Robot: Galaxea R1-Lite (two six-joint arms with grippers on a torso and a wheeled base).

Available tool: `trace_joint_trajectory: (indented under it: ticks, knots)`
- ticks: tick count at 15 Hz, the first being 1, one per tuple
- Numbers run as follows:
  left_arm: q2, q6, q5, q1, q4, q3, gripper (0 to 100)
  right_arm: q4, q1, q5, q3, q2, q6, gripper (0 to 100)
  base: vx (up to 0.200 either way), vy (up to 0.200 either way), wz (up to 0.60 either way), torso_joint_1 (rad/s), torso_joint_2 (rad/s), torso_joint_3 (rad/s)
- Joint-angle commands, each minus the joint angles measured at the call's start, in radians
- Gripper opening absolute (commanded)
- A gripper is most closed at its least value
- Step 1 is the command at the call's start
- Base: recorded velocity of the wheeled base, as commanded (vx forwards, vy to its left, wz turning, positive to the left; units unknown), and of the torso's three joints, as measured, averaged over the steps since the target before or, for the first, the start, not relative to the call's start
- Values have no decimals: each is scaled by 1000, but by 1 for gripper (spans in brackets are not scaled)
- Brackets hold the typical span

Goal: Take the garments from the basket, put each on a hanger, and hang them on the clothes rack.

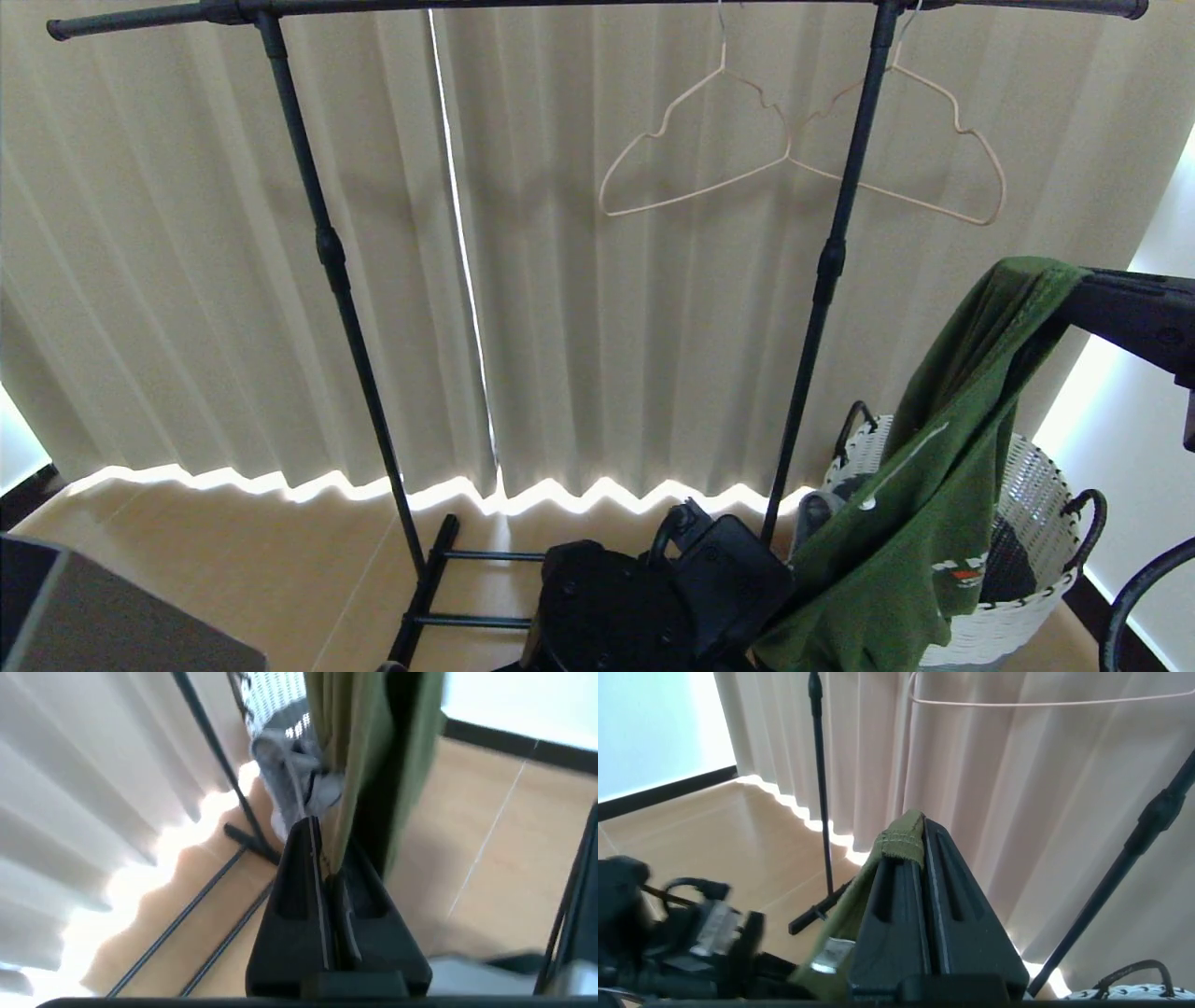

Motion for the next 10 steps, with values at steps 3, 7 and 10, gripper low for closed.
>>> trace_joint_trajectory:
  ticks: [3,7,10]
  knots:
    - [-233,9,0,117,115,4,0,-1,0,0,-6,23,-2,0,0,0,0,0,0,0]
    - [-391,8,-6,288,437,-211,0,-19,0,0,-124,92,-1,0,0,0,0,0,0,0]
    - [-479,-6,-9,380,736,-398,0,-70,0,2,-204,130,-1,0,0,0,0,0,0,0]
